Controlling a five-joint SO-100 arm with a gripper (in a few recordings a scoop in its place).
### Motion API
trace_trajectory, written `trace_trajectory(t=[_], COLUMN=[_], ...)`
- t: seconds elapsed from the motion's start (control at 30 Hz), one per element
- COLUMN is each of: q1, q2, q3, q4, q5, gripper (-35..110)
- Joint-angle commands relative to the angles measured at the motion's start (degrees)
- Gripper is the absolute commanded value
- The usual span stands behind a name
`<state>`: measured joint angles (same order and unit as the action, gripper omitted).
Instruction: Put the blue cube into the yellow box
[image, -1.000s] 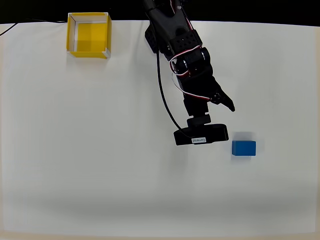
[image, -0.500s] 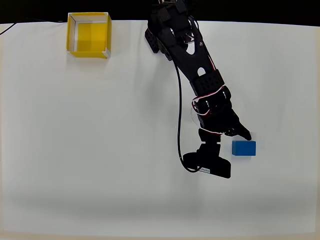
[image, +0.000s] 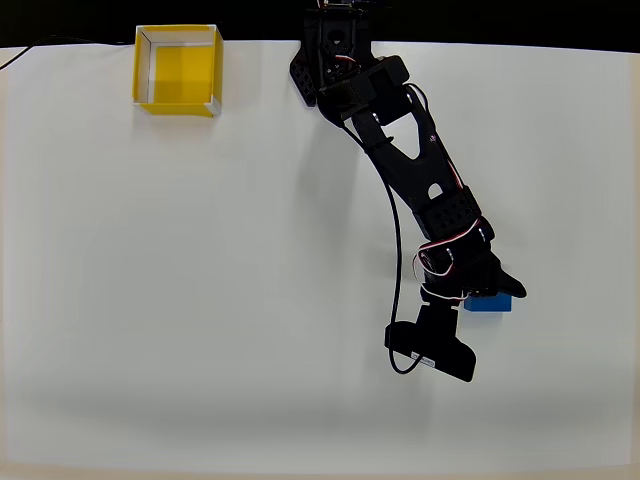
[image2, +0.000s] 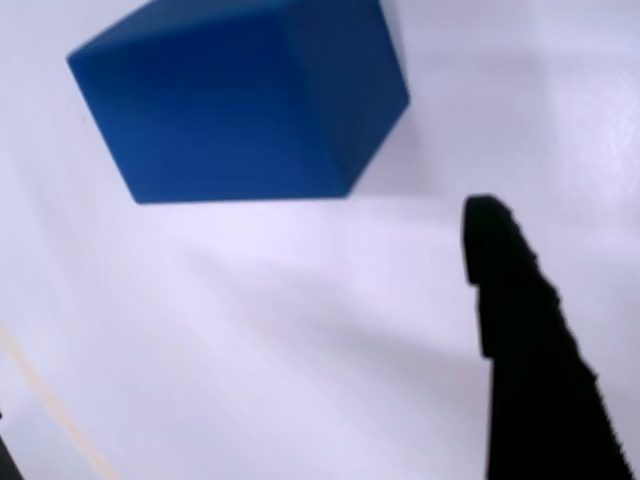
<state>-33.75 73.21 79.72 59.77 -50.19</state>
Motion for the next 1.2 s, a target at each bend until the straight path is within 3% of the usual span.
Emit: trace_trajectory(t=[0.0,1.17], q1=[-1.4,-3.8], q2=[0.0,-17.1], q3=[-9.4,-20.2], q4=[1.0,-4.3], q5=[-0.3,-2.0], gripper=[56,51])
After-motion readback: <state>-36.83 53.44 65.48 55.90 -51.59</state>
